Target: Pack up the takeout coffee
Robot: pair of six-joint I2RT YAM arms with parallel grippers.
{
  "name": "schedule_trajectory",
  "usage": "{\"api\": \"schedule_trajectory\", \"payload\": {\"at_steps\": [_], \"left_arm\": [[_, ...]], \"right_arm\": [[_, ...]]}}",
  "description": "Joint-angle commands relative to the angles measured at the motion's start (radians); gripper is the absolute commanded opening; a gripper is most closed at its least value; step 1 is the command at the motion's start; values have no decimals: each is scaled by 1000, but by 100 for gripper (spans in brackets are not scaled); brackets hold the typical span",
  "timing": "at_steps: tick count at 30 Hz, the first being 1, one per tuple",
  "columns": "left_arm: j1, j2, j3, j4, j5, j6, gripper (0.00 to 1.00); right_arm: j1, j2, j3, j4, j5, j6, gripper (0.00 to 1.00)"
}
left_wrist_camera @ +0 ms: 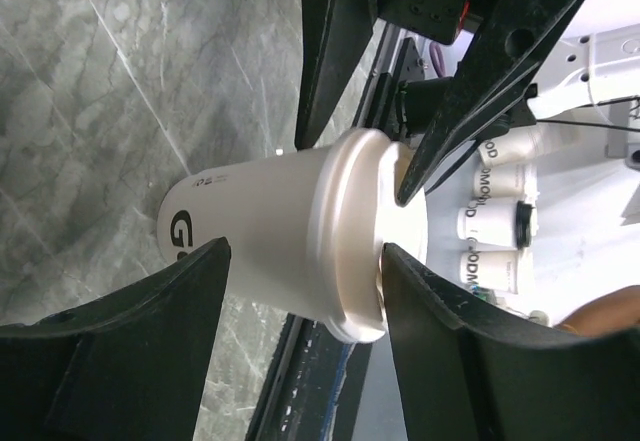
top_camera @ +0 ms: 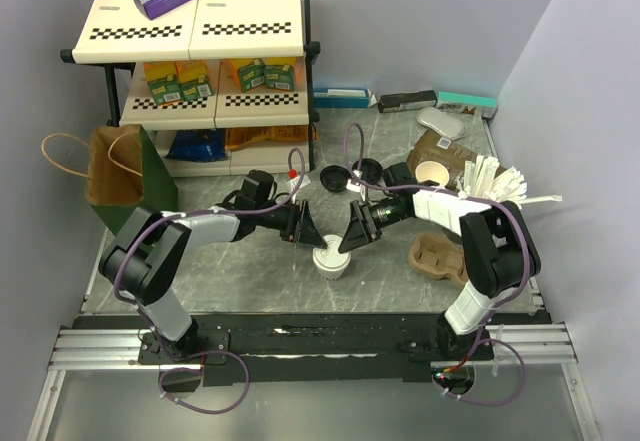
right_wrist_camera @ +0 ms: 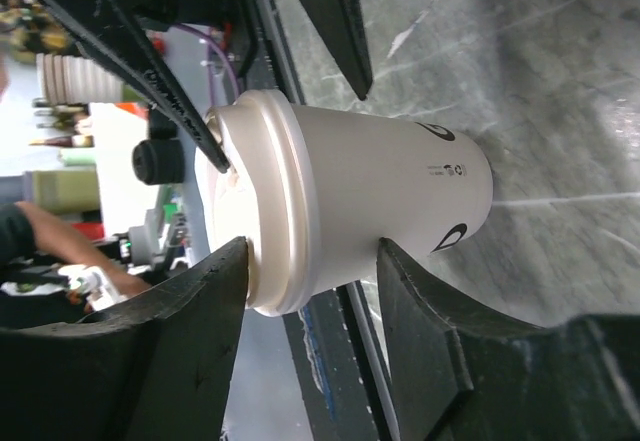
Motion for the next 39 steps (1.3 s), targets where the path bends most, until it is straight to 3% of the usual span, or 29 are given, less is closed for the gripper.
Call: {"api": "schedule_trajectory", "payload": {"at_steps": [1,8,14,24,30,39], "left_arm": [[-1,45,-6,32,-42,-15,66],[-1,59,-23,55,-48,-17,66],[18,85,-69,133,-11,-58,65],[36,155,-190,521,95,-147,65],[36,240,-182,610,107,-115,65],[35,366,-167,958,144,-327,64]], "right_arm": [[9,42,-53,42,-34,-25,58],[7,46,-114,143,-39,18,59],[6,80,-67,90,17,9,59],[7,23,-99,143,49,39,61],[10,-49,-113,173,113,41,61],[10,-38,-116,196,118,59,63]]}}
